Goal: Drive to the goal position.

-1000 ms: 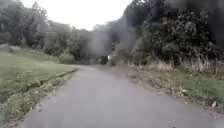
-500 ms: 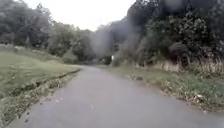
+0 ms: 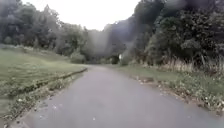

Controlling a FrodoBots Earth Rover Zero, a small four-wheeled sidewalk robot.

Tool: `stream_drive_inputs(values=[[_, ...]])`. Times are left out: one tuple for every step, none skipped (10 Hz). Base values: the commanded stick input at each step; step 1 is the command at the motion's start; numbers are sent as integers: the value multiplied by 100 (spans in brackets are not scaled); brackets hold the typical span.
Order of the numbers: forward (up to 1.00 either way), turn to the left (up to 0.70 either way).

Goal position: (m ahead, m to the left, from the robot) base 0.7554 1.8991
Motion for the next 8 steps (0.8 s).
stream_drive_inputs(values=[[70,27],[70,27],[70,27],[70,19],[70,8],[70,0],[70,0],[70,0]])
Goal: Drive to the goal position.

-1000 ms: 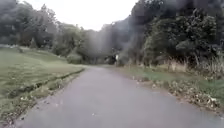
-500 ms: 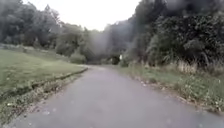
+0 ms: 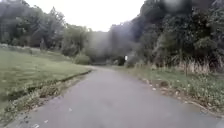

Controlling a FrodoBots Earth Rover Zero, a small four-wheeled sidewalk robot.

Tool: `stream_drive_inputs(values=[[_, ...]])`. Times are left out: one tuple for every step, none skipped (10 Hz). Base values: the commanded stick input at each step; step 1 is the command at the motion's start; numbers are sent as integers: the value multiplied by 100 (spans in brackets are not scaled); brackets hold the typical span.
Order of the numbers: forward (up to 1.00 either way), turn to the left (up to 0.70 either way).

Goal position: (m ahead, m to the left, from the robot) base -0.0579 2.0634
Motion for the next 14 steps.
stream_drive_inputs(values=[[70,0],[70,0],[70,0],[70,0],[70,0],[70,0],[70,0],[70,0],[70,0],[70,0],[70,0],[70,0],[70,0],[70,0]])
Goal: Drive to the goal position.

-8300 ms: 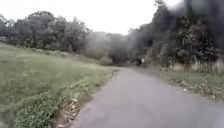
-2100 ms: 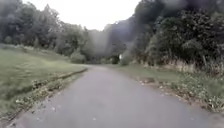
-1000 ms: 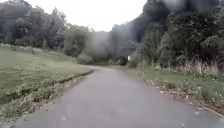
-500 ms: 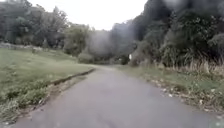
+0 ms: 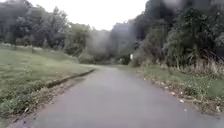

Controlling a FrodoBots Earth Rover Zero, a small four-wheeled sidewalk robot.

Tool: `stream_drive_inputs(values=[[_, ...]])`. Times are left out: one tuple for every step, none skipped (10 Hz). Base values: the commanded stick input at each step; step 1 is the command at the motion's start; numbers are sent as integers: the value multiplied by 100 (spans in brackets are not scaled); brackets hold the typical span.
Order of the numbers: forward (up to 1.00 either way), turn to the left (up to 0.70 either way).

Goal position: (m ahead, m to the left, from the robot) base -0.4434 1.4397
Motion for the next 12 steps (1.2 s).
stream_drive_inputs(values=[[70,0],[70,0],[70,0],[70,0],[70,0],[70,0],[70,0],[70,0],[70,0],[70,0],[70,0],[70,0]])
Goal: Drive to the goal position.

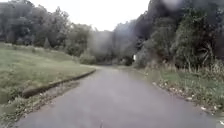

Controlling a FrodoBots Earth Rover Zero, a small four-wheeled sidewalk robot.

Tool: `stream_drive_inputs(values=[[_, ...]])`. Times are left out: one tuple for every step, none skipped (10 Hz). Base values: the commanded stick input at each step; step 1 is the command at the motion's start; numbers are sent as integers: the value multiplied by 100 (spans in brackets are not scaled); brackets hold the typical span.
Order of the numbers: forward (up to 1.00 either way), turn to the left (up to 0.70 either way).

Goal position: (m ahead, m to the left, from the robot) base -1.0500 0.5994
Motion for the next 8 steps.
stream_drive_inputs(values=[[70,0],[70,0],[70,0],[70,0],[70,0],[70,0],[70,0],[70,0]])
